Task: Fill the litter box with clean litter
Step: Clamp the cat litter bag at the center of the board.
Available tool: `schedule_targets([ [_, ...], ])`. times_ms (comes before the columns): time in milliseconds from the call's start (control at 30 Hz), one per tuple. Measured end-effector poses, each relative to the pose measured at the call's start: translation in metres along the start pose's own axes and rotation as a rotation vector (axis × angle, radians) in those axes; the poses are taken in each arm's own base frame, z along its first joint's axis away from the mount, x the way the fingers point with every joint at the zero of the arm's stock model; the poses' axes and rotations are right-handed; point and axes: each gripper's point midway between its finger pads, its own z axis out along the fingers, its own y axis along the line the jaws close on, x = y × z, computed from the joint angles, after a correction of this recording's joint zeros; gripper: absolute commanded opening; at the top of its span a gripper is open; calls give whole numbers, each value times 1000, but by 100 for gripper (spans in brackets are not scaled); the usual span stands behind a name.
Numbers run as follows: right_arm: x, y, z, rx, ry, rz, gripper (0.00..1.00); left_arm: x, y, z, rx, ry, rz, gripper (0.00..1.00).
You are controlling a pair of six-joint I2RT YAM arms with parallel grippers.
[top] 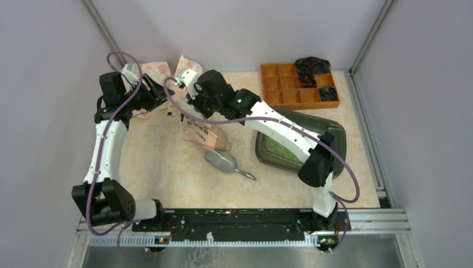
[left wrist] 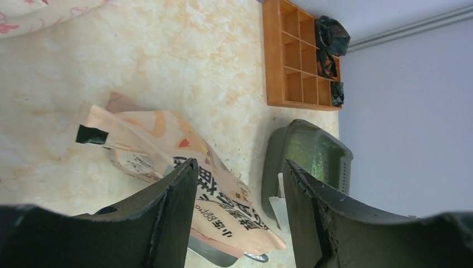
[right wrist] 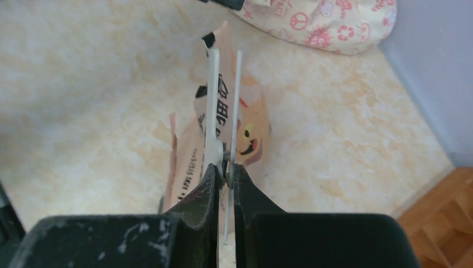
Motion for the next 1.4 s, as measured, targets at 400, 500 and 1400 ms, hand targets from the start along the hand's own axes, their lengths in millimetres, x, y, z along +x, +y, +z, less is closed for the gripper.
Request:
schedule_targets([
  [400,-7,-14,-4,140,55,-270,0,-13,56,-15,-111,-55,-71,63],
  [500,-11,-13,-4,132,51,-270,0,-14,62,-17,-121,-60,-84,63],
  [1400,10,33,30,-22,94,-189,0,-14,61,-20,-97,-54,-91,62],
])
